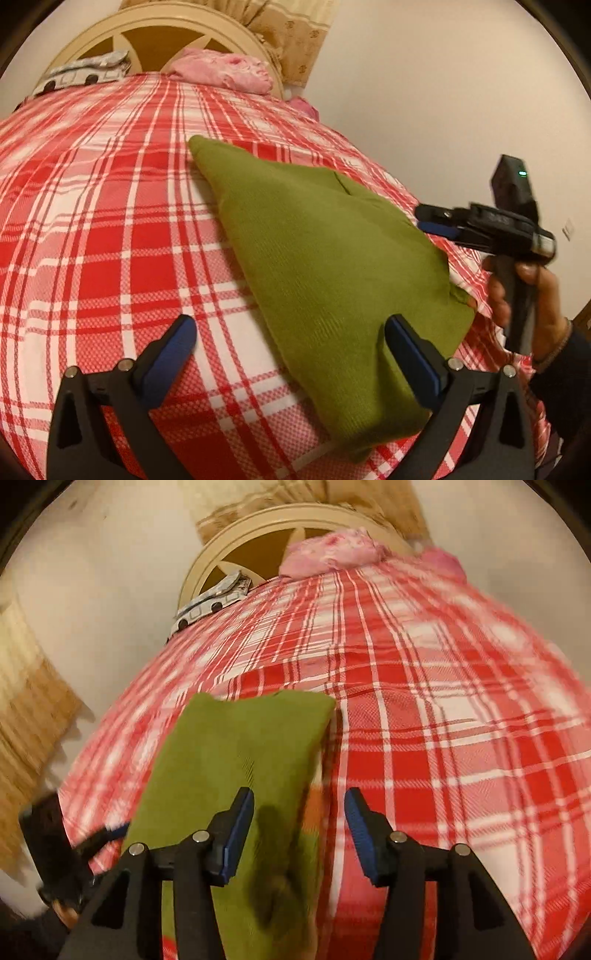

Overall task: Fold small clothes
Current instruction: 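Grasp the folded sweater edge with the right tool, then close the left tool on the sweater edge beside the right tool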

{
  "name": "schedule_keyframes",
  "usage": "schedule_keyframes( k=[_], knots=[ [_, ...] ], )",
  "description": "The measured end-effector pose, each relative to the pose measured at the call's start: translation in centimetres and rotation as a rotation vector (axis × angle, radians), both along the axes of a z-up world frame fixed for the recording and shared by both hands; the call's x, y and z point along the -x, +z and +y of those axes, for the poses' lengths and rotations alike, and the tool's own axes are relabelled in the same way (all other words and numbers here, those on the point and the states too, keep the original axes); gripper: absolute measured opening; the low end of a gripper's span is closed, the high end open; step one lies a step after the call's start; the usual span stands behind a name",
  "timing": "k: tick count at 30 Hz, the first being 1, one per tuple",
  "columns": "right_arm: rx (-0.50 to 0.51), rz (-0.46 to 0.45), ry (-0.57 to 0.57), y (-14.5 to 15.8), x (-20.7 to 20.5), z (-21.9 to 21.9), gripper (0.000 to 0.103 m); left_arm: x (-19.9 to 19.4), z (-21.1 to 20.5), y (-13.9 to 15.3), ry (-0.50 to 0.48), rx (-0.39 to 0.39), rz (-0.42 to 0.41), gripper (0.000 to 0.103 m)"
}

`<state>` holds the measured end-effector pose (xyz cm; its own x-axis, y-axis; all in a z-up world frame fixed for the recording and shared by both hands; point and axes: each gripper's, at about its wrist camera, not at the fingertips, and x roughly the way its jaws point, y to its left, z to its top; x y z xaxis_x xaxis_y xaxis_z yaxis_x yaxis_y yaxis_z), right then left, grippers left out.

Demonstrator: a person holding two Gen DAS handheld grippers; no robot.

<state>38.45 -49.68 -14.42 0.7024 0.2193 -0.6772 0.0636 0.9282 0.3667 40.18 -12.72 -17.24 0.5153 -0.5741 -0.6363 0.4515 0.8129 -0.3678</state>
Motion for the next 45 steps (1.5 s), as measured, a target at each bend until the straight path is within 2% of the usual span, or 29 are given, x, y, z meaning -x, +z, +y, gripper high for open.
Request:
schedule_keyframes(
  k=[5, 8, 11, 13, 22, 24, 26, 27, 31, 34, 40, 45],
  knots=[
    [-0.139, 0.031, 0.007, -2.2, -4.2, -2.2, 0.053, -0.3, -1.2, -0.1, -0.037, -0.032, 0.009, 0.103],
    [-0.224, 0.046, 0.044, -3.6, -6.3, -2.6, 0.053, -0.5, -1.8, -0.3, -0.062, -0.012, 0.030, 0.102],
    [-0.261, 0.045, 0.072, -4.2, -7.3, -2.5, 0.053, -1.0, -2.0, -0.5, -0.079, 0.023, 0.057, 0.097],
    [-0.263, 0.060, 0.083, -4.6, -7.9, -2.3, 0.053, -1.1, -2.2, -0.6, -0.091, 0.044, 0.072, 0.090],
    [-0.329, 0.080, 0.112, -6.1, -10.5, -2.2, 0.052, -1.1, -2.7, -0.6, -0.095, 0.063, 0.090, 0.086],
    [-0.348, 0.088, 0.123, -6.2, -10.9, -2.1, 0.048, -1.1, -2.9, -0.5, -0.096, 0.053, 0.085, 0.085],
    [-0.366, 0.098, 0.141, -6.3, -11.1, -1.8, 0.041, -1.0, -3.1, -0.5, -0.099, 0.047, 0.074, 0.079],
    [-0.364, 0.101, 0.143, -6.3, -11.2, -1.6, 0.040, -0.8, -3.0, -0.4, -0.097, 0.047, 0.066, 0.073],
    [-0.391, 0.081, 0.128, -5.9, -10.8, -1.3, 0.029, -0.2, -3.0, 0.2, -0.090, 0.021, 0.018, 0.049],
    [-0.406, 0.032, 0.122, -4.7, -9.7, -0.8, 0.027, 0.5, -3.0, 1.0, -0.078, -0.010, -0.013, 0.043],
    [-0.396, -0.036, 0.151, -0.6, -6.4, 2.7, 0.027, 3.8, -1.1, 2.9, -0.072, -0.019, -0.059, 0.042],
    [-0.388, -0.063, 0.193, 1.7, -3.7, 6.2, 0.027, 6.7, 2.3, 4.1, -0.041, -0.025, -0.072, 0.042]
  ],
)
